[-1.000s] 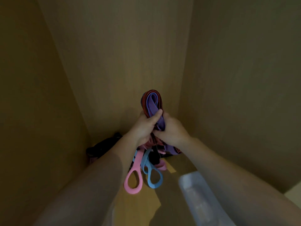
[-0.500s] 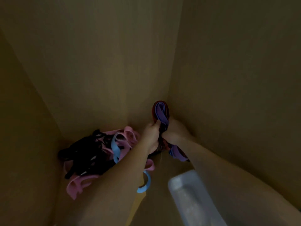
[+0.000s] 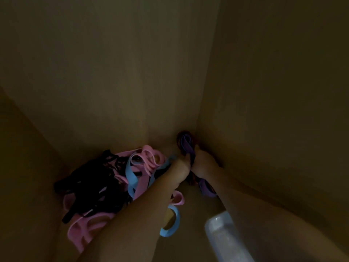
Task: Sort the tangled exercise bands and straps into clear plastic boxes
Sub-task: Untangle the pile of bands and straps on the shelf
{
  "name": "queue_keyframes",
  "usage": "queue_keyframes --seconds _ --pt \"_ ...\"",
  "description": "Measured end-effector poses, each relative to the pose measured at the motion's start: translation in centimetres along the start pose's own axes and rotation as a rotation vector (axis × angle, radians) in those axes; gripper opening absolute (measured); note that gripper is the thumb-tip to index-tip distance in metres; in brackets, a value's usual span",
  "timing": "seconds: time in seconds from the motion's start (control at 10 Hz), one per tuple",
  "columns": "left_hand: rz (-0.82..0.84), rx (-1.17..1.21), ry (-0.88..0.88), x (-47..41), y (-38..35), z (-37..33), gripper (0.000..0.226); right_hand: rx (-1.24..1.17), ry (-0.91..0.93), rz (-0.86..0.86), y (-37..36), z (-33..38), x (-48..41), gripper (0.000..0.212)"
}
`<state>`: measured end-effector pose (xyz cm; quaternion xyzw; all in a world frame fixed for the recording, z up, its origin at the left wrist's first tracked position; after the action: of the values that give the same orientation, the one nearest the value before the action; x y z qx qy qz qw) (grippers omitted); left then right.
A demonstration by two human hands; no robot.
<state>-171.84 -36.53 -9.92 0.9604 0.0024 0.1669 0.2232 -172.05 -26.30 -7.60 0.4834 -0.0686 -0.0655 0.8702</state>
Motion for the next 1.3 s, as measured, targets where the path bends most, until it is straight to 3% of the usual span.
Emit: queue_keyframes --seconds 0.1,0.3,0.4,0.5,0.6,0.9,1.0,1.1,1.2,1.3 --pt "0.008 -0.416 -0.159 0.1 0.5 0.3 0.044 0.035 -0.035 0.033 0.1 -0.3 -0.3 0.071" --pt "0.129 -0.542 -0.276 1.2 1.7 2.4 0.034 0.124 -0.051 -0.001 0.5 -1.4 -0.1 0.084" --pt "0.162 -0.553 -0.265 1.1 2.8 3.5 0.041 0.160 0.001 -0.032 0.0 -1.2 0.1 0.079" --pt "0.108 -0.583 -0.366 1.3 3.8 3.8 0.023 0.217 0.137 -0.071 0.0 -0.6 0.6 0.080" --pt "0.122 -0.612 -0.402 2.0 3.8 3.7 0.025 0.245 0.185 -0.076 0.1 -0.5 0.8 0.080" --pt "0.080 -0.459 -0.539 7.8 5.6 3.0 0.036 0.196 0.230 -0.040 0.2 0.9 1.7 0.046" --pt "-0.033 -0.390 -0.582 10.3 8.4 3.5 0.034 0.204 0.283 -0.111 1.1 2.3 3.3 0.044" --pt "-0.168 -0.321 -0.568 12.0 11.2 4.3 0.030 0.038 0.405 -0.142 1.6 3.8 4.6 0.014" --pt "-0.340 -0.329 -0.498 13.7 14.7 5.9 0.027 -0.175 0.548 0.026 2.2 6.2 7.2 0.024" --pt "-0.422 -0.400 -0.422 14.7 16.6 8.5 0.023 -0.141 0.784 0.178 1.1 8.1 9.6 0.029"
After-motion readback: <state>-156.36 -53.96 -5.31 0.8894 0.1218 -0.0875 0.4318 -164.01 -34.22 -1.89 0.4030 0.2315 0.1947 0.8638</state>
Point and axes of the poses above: each hand's wrist, its own x-axis away from the middle knuckle, its own y-axis out of the back of the hand, z = x × y, the point moved 2 cm from there along -x, towards the middle knuckle, and after that the axes turned 11 degrees about -z, right-handed, at the moved point
